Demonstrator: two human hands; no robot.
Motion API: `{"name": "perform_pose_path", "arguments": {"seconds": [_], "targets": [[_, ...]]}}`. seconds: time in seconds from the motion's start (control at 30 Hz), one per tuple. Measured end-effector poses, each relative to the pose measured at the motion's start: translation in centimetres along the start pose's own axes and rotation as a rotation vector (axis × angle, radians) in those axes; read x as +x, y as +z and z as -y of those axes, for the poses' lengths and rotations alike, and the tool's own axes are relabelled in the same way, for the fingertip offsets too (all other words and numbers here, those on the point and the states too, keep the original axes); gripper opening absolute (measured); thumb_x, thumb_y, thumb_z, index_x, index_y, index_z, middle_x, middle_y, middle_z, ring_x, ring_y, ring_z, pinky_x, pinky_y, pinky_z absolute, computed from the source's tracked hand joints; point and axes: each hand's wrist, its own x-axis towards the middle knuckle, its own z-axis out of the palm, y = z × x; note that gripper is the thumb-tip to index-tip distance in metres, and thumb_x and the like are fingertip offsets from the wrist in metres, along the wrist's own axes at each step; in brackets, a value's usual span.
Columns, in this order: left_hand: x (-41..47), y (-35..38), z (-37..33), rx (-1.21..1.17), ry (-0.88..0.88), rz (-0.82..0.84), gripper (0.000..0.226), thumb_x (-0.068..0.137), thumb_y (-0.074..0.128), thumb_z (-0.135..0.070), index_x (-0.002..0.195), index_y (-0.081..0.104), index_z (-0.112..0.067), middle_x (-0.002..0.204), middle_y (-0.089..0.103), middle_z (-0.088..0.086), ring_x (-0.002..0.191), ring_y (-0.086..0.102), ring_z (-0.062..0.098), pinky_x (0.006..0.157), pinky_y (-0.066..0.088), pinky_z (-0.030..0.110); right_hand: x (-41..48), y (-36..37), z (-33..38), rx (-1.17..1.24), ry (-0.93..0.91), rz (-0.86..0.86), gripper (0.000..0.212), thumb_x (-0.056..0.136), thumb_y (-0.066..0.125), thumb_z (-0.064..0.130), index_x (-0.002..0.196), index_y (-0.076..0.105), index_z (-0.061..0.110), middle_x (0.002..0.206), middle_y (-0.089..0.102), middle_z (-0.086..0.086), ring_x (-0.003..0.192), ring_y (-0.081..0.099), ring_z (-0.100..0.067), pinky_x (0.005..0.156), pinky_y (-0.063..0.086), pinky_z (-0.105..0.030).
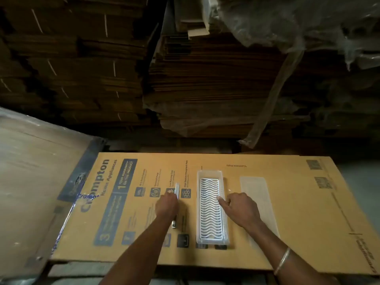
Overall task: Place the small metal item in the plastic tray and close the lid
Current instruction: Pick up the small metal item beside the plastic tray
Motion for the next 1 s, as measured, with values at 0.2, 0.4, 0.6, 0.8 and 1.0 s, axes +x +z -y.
{"name": "perform_pose_path", "arguments": {"seconds": [0.2, 0.4, 0.6, 0.8, 1.0], "targets": [[0.9, 1.3, -0.2, -0.174, -0.095, 0.017, 0.028, 0.104, 0.042, -0.016, 0.125, 0.058, -0.006, 0.124, 0.067, 0.012, 0.114, 0.07, 0.03, 0.092, 0.056, 0.039, -0.4, 0.3, -0.7, 0.039, 0.03, 0.021, 0.063, 0.099, 0.037, 0.066, 0.081, 0.071, 0.017, 0.075, 0.071, 0.001, 0.067, 0.066, -0.016, 0.065, 0.056, -0.033], [1.7, 2.2, -0.5, -0.445, -0.25, 0.041, 0.027, 0.103, 0.041, -0.009, 0.127, 0.051, -0.003, 0.124, 0.066, 0.021, 0.113, 0.067, 0.04, 0.088, 0.052, 0.044, -0.4, 0.2, -0.8, 0.048, 0.049, -0.005, 0.062, 0.1, 0.038, 0.064, 0.086, 0.074, 0.015, 0.077, 0.073, -0.002, 0.07, 0.068, -0.019, 0.065, 0.054, -0.033], [1.6, 2.1, 0.2, -0.459, -0.201, 0.105, 0.024, 0.103, 0.051, -0.014, 0.122, 0.056, 0.0, 0.121, 0.066, 0.02, 0.11, 0.068, 0.037, 0.08, 0.05, 0.037, -0.1, 0.2, -0.8, 0.064, 0.051, -0.03, 0.065, 0.099, 0.035, 0.067, 0.085, 0.074, 0.016, 0.077, 0.073, -0.001, 0.07, 0.068, -0.019, 0.065, 0.057, -0.034], [1.5, 0.7, 1.6, -0.88, -0.051, 0.181, 0.036, 0.092, 0.076, -0.037, 0.115, 0.06, -0.014, 0.101, 0.071, 0.017, 0.098, 0.07, 0.037, 0.073, 0.051, 0.041, 0.2, 0.0, -0.9, 0.084, 0.062, -0.057, 0.064, 0.099, 0.035, 0.067, 0.086, 0.074, 0.017, 0.076, 0.072, 0.0, 0.07, 0.067, -0.017, 0.066, 0.057, -0.034], [-1.1, -4.9, 0.0, -1.283, 0.127, 0.151, 0.033, 0.098, 0.069, -0.018, 0.119, 0.045, -0.013, 0.1, 0.078, 0.025, 0.098, 0.077, 0.034, 0.086, 0.06, 0.042, 0.1, -0.2, -1.0, 0.1, 0.067, -0.069, 0.064, 0.099, 0.035, 0.067, 0.088, 0.074, 0.018, 0.078, 0.073, 0.0, 0.073, 0.067, -0.017, 0.066, 0.055, -0.033]]}}
